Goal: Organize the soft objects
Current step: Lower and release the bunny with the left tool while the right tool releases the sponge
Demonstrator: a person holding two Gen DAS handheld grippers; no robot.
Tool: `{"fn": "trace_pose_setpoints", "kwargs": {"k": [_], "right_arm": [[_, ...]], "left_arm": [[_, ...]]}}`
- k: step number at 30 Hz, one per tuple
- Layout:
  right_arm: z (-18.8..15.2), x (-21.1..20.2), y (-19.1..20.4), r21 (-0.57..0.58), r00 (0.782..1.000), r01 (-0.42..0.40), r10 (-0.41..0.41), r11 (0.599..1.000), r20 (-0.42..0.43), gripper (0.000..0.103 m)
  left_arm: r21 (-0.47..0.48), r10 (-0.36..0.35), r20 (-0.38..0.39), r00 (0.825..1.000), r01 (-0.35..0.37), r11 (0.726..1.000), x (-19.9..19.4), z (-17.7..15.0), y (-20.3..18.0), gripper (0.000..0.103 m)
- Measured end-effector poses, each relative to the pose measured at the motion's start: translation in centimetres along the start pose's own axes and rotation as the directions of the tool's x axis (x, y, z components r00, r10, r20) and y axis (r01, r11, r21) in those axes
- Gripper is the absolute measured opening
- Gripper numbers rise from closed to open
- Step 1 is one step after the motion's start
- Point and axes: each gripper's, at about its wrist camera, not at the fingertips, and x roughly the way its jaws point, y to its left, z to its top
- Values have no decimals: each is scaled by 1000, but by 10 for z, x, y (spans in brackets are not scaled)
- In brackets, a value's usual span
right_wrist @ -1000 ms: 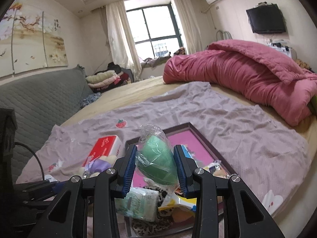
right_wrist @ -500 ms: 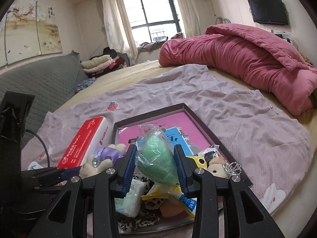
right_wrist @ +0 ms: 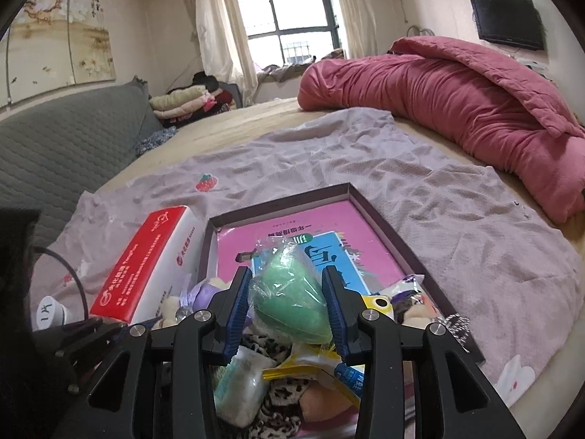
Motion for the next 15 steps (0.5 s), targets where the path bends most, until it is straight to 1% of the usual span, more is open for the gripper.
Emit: {"fn": "trace_pose_setpoints", "kwargs": {"k": [5,9,12,15], "right_arm": [[1,17,7,-21,999,3,-4,1000,-35,42],[-3,21,6,-2,998,-34,33,999,-44,43],[-5,20,3,13,998,-51,51,999,-38,45],[-6,20,-1,51,996,-84,86,995,-32,46]], "left_arm": [[-5,-6,-1,1000,6,1000,3,0,0,49],[11,-2,10,1000,2,1000,2,-1,-2,49],[5,-5,12,1000,5,1000,3,-1,-2,49],[-8,-14,11,1000,14,1000,2,-1,0,49]]}}
